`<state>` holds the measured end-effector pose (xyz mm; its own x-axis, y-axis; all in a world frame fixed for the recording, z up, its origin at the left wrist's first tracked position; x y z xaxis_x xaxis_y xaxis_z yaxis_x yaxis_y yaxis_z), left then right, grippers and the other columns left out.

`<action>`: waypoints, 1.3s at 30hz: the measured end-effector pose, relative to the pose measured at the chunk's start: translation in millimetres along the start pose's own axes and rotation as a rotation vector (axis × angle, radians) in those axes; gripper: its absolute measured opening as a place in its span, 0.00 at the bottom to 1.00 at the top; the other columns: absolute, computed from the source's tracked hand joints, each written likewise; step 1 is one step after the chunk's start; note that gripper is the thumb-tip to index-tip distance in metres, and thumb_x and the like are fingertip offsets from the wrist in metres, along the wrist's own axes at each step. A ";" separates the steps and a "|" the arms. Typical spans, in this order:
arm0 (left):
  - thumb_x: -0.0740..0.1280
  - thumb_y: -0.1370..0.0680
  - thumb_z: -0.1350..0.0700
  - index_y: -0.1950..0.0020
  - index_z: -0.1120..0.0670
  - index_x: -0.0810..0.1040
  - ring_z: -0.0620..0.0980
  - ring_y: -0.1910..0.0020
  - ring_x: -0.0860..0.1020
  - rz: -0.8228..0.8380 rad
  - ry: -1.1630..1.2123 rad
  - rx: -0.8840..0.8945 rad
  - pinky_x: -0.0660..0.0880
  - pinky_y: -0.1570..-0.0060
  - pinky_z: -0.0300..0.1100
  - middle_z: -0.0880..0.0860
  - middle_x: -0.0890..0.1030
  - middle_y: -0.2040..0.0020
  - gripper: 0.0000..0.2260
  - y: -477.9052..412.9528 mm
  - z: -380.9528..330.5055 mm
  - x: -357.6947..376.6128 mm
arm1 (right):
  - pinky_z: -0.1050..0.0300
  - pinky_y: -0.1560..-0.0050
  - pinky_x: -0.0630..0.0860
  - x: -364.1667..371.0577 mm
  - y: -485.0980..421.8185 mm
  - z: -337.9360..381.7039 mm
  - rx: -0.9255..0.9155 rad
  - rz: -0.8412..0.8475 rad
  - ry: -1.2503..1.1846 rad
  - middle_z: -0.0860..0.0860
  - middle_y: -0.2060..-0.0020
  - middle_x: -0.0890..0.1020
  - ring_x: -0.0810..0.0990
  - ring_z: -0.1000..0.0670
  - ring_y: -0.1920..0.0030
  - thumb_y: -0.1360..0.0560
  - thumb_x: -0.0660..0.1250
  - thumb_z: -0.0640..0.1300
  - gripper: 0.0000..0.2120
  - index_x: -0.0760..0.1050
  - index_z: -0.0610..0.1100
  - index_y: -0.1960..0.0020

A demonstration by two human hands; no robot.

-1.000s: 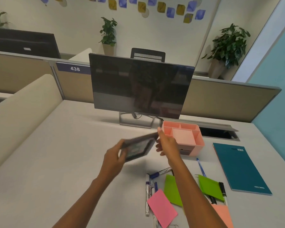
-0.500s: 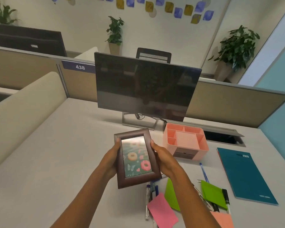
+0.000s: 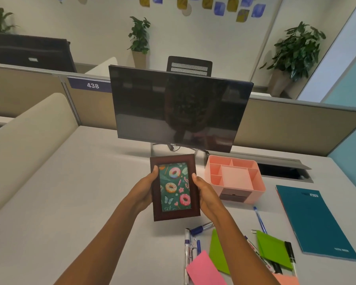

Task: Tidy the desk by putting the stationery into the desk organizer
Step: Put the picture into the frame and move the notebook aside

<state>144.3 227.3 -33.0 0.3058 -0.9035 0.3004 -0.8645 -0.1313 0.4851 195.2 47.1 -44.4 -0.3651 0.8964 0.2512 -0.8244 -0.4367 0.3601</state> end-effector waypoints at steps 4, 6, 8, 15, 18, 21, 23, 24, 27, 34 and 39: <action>0.57 0.20 0.42 0.43 0.54 0.78 0.56 0.45 0.81 -0.015 -0.035 0.007 0.76 0.41 0.54 0.55 0.83 0.44 0.19 -27.6 -9.3 -3.0 | 0.47 0.47 0.79 1.6 -19.8 2.3 -0.022 -0.020 -0.029 0.45 0.48 0.84 0.83 0.44 0.48 0.22 0.60 0.55 0.18 0.75 0.43 0.41; 0.57 0.20 0.42 0.43 0.53 0.79 0.55 0.46 0.82 -0.026 -0.052 0.016 0.76 0.41 0.53 0.55 0.83 0.45 0.19 -40.1 -12.7 -5.7 | 0.47 0.47 0.80 2.2 -31.1 2.2 -0.018 -0.036 -0.041 0.45 0.49 0.84 0.83 0.44 0.48 0.23 0.60 0.54 0.18 0.75 0.42 0.41; 0.57 0.20 0.42 0.43 0.54 0.79 0.55 0.46 0.82 -0.023 -0.062 0.034 0.77 0.43 0.52 0.54 0.84 0.45 0.19 -49.0 -17.0 -7.8 | 0.43 0.45 0.78 3.9 -41.3 2.1 -0.020 -0.054 -0.047 0.44 0.48 0.83 0.83 0.43 0.47 0.23 0.61 0.55 0.19 0.75 0.42 0.41; 0.58 0.21 0.41 0.40 0.53 0.77 0.54 0.46 0.82 -0.034 -0.093 0.063 0.76 0.40 0.53 0.52 0.84 0.45 0.20 -76.6 -21.3 -15.9 | 0.43 0.46 0.79 9.5 -67.1 -2.2 -0.042 -0.112 -0.088 0.46 0.50 0.84 0.83 0.43 0.48 0.22 0.59 0.53 0.15 0.76 0.43 0.44; 0.58 0.21 0.40 0.40 0.52 0.77 0.53 0.47 0.83 -0.069 -0.125 0.088 0.77 0.40 0.53 0.51 0.84 0.45 0.20 -85.6 -19.5 -18.3 | 0.47 0.50 0.80 9.7 -75.2 -4.5 -0.044 -0.135 -0.112 0.49 0.54 0.85 0.84 0.45 0.50 0.22 0.59 0.52 0.13 0.77 0.46 0.48; 0.58 0.21 0.41 0.41 0.51 0.77 0.53 0.47 0.83 -0.078 -0.133 0.114 0.77 0.42 0.53 0.50 0.83 0.45 0.18 -91.1 -18.0 -18.2 | 0.52 0.58 0.80 9.1 -80.6 -7.3 -0.026 -0.151 -0.161 0.52 0.59 0.86 0.85 0.48 0.56 0.21 0.58 0.51 0.12 0.77 0.47 0.51; 0.58 0.21 0.41 0.42 0.50 0.77 0.52 0.47 0.83 -0.071 -0.147 0.130 0.78 0.43 0.52 0.50 0.83 0.44 0.16 -92.9 -16.5 -18.2 | 0.56 0.62 0.80 8.0 -83.5 -10.2 -0.008 -0.160 -0.191 0.54 0.63 0.86 0.85 0.50 0.60 0.21 0.57 0.51 0.12 0.76 0.47 0.52; 0.58 0.21 0.41 0.43 0.49 0.77 0.52 0.47 0.82 -0.066 -0.154 0.138 0.78 0.43 0.51 0.50 0.83 0.44 0.16 -93.9 -15.1 -18.6 | 0.56 0.63 0.79 7.5 -85.0 -11.9 -0.006 -0.165 -0.196 0.54 0.64 0.86 0.85 0.50 0.61 0.21 0.57 0.51 0.12 0.76 0.47 0.53; 0.59 0.21 0.41 0.43 0.49 0.77 0.52 0.47 0.83 -0.068 -0.146 0.146 0.79 0.44 0.50 0.49 0.83 0.45 0.16 -95.1 -10.5 -20.5 | 0.57 0.65 0.79 8.3 -87.9 -14.9 -0.007 -0.171 -0.196 0.55 0.66 0.85 0.85 0.51 0.62 0.21 0.57 0.50 0.11 0.76 0.47 0.54; 0.59 0.21 0.41 0.44 0.49 0.77 0.51 0.48 0.83 -0.087 -0.117 0.159 0.79 0.47 0.47 0.49 0.83 0.46 0.15 -95.0 -2.6 -23.7 | 0.55 0.61 0.79 9.3 -92.9 -21.0 -0.028 -0.183 -0.163 0.54 0.64 0.85 0.85 0.51 0.62 0.21 0.59 0.50 0.10 0.76 0.47 0.53; 0.59 0.21 0.41 0.43 0.49 0.77 0.51 0.48 0.83 -0.088 -0.117 0.155 0.79 0.47 0.47 0.49 0.83 0.46 0.16 -94.8 -0.2 -25.8 | 0.52 0.57 0.80 10.0 -94.1 -25.2 -0.031 -0.188 -0.132 0.54 0.61 0.85 0.85 0.50 0.59 0.22 0.59 0.52 0.10 0.76 0.48 0.52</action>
<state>218.4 263.1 -86.5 0.3426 -0.9256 0.1609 -0.8903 -0.2651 0.3702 258.2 99.0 -98.4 -0.1458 0.9431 0.2989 -0.8862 -0.2588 0.3843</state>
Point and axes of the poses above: each hand's wrist, its own y-axis away from the middle knuckle, its own x-axis out of the palm, z = x × y, the point moved 2 cm from there along -y, towards the middle knuckle
